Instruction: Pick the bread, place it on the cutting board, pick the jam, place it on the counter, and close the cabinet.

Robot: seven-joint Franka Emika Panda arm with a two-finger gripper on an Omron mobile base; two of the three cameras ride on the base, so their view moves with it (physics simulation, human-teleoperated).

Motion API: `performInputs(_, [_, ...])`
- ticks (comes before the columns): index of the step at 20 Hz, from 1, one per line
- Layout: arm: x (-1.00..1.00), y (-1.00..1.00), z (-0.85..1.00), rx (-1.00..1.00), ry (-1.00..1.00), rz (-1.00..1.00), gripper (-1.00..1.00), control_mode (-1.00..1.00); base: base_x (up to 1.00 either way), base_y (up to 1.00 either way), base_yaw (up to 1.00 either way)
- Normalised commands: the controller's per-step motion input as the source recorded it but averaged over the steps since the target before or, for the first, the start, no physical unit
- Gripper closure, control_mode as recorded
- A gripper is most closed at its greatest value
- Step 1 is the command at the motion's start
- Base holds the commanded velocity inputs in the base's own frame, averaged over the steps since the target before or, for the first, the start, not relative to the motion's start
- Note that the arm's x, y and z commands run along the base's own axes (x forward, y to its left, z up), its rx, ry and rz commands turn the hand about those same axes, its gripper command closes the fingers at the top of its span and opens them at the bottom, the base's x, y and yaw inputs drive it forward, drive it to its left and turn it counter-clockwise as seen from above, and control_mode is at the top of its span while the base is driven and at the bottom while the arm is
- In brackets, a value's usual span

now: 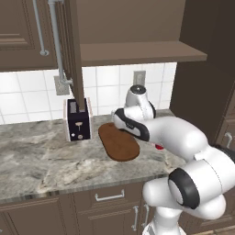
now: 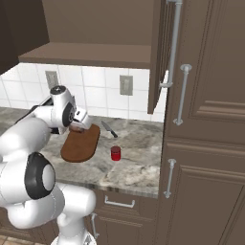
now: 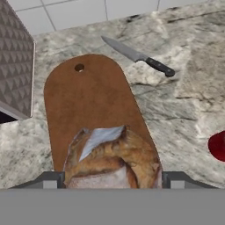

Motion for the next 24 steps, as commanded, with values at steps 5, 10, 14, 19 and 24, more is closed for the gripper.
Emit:
performInputs(5, [0.11,0.04,-0.18,0.0,0.01,0.0,1.0,-1.0,0.0,0.0,0.0])
performInputs(10, [0.11,0.04,-0.2,0.0,0.01,0.0,1.0,-1.0,0.0,0.0,0.0])
performInputs(14, [0.09,0.03,-0.2,0.0,0.0,0.0,1.0,-1.0,0.0,0.0,0.0])
performInputs(19, [0.08,0.02,-0.18,0.0,0.0,0.0,1.0,-1.0,0.0,0.0,0.0])
performInputs(24, [0.09,0.02,-0.15,0.01,0.02,0.0,1.0,-1.0,0.0,0.0,0.0])
